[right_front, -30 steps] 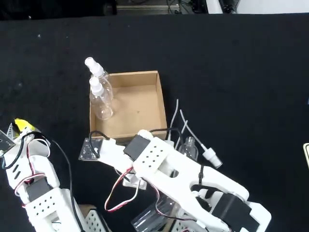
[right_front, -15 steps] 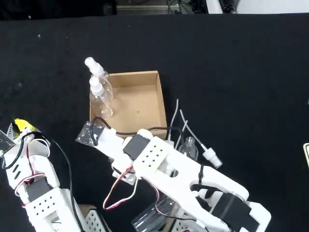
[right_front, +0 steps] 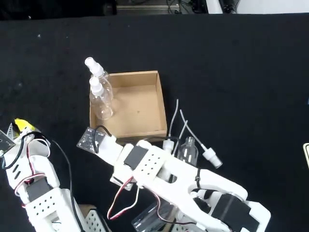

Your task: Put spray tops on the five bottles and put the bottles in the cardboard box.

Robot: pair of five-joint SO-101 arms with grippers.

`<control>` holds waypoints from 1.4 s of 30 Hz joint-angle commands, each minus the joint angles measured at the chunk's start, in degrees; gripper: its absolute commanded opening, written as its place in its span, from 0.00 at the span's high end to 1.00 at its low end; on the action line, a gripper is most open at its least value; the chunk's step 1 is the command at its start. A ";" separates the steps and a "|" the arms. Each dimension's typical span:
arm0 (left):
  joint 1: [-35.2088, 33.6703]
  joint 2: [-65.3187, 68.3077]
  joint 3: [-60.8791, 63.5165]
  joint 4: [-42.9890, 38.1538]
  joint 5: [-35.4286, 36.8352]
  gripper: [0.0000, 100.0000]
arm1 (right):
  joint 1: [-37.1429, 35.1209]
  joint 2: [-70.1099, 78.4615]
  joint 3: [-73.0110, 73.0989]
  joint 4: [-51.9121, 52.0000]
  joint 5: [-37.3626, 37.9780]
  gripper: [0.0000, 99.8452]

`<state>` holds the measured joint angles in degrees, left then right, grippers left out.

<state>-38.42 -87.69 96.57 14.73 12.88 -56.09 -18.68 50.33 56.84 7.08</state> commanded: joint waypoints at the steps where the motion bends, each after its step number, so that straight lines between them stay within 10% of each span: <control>1: -0.48 -0.09 0.92 -0.70 0.44 0.97 | -0.88 1.19 0.84 -2.73 -0.18 0.68; 11: -0.48 -0.09 0.92 -0.70 0.44 0.97 | -0.70 10.07 -3.12 -6.07 -0.53 0.70; 17: -0.48 -0.09 0.92 -0.70 0.44 0.97 | 1.14 9.71 -4.18 -5.63 -0.53 0.94; 26: -0.40 -0.09 1.01 -0.70 0.44 0.97 | 12.22 -8.31 -23.43 26.90 2.90 0.96; 35: -0.13 -0.09 0.92 -0.35 0.44 0.97 | 46.68 -23.25 -32.31 37.80 10.55 0.96; 42: 6.64 -0.09 -0.04 2.81 -10.02 0.97 | 73.14 -16.57 -24.92 25.93 11.16 0.96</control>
<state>-35.78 -87.69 96.57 14.73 9.27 2.90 -38.02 22.73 91.12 17.54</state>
